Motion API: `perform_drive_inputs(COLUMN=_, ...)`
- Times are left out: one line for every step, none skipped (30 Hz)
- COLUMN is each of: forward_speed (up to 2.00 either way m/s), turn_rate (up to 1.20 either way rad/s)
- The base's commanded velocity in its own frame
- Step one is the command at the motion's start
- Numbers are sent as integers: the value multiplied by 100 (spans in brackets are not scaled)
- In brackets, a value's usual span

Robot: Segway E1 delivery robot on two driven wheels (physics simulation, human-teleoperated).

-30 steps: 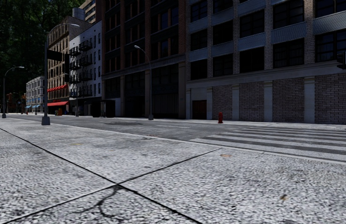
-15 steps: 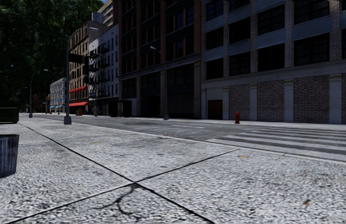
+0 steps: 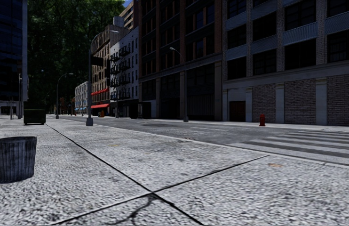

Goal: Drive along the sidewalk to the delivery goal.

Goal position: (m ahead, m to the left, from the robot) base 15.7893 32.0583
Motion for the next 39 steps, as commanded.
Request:
perform_drive_inputs(forward_speed=161, turn_rate=37)
perform_drive_inputs(forward_speed=163, turn_rate=37)
perform_drive_inputs(forward_speed=169, turn_rate=37)
perform_drive_inputs(forward_speed=176, turn_rate=37)
perform_drive_inputs(forward_speed=176, turn_rate=37)
perform_drive_inputs(forward_speed=187, turn_rate=37)
perform_drive_inputs(forward_speed=192, turn_rate=37)
perform_drive_inputs(forward_speed=195, turn_rate=37)
perform_drive_inputs(forward_speed=195, turn_rate=37)
perform_drive_inputs(forward_speed=198, turn_rate=37)
perform_drive_inputs(forward_speed=200, turn_rate=37)
perform_drive_inputs(forward_speed=200, turn_rate=37)
perform_drive_inputs(forward_speed=200, turn_rate=37)
perform_drive_inputs(forward_speed=200, turn_rate=37)
perform_drive_inputs(forward_speed=200, turn_rate=37)
perform_drive_inputs(forward_speed=200, turn_rate=37)
perform_drive_inputs(forward_speed=200, turn_rate=37)
perform_drive_inputs(forward_speed=200, turn_rate=37)
perform_drive_inputs(forward_speed=200, turn_rate=37)
perform_drive_inputs(forward_speed=200, turn_rate=37)
perform_drive_inputs(forward_speed=200, turn_rate=37)
perform_drive_inputs(forward_speed=200, turn_rate=37)
perform_drive_inputs(forward_speed=200, turn_rate=37)
perform_drive_inputs(forward_speed=200, turn_rate=37)
perform_drive_inputs(forward_speed=200, turn_rate=38)
perform_drive_inputs(forward_speed=200, turn_rate=38)
perform_drive_inputs(forward_speed=200, turn_rate=39)
perform_drive_inputs(forward_speed=200, turn_rate=40)
perform_drive_inputs(forward_speed=200, turn_rate=43)
perform_drive_inputs(forward_speed=200, turn_rate=49)
perform_drive_inputs(forward_speed=200, turn_rate=49)
perform_drive_inputs(forward_speed=200, turn_rate=52)
perform_drive_inputs(forward_speed=200, turn_rate=52)
perform_drive_inputs(forward_speed=200, turn_rate=52)
perform_drive_inputs(forward_speed=200, turn_rate=52)
perform_drive_inputs(forward_speed=200, turn_rate=52)
perform_drive_inputs(forward_speed=199, turn_rate=52)
perform_drive_inputs(forward_speed=198, turn_rate=52)
perform_drive_inputs(forward_speed=198, turn_rate=52)
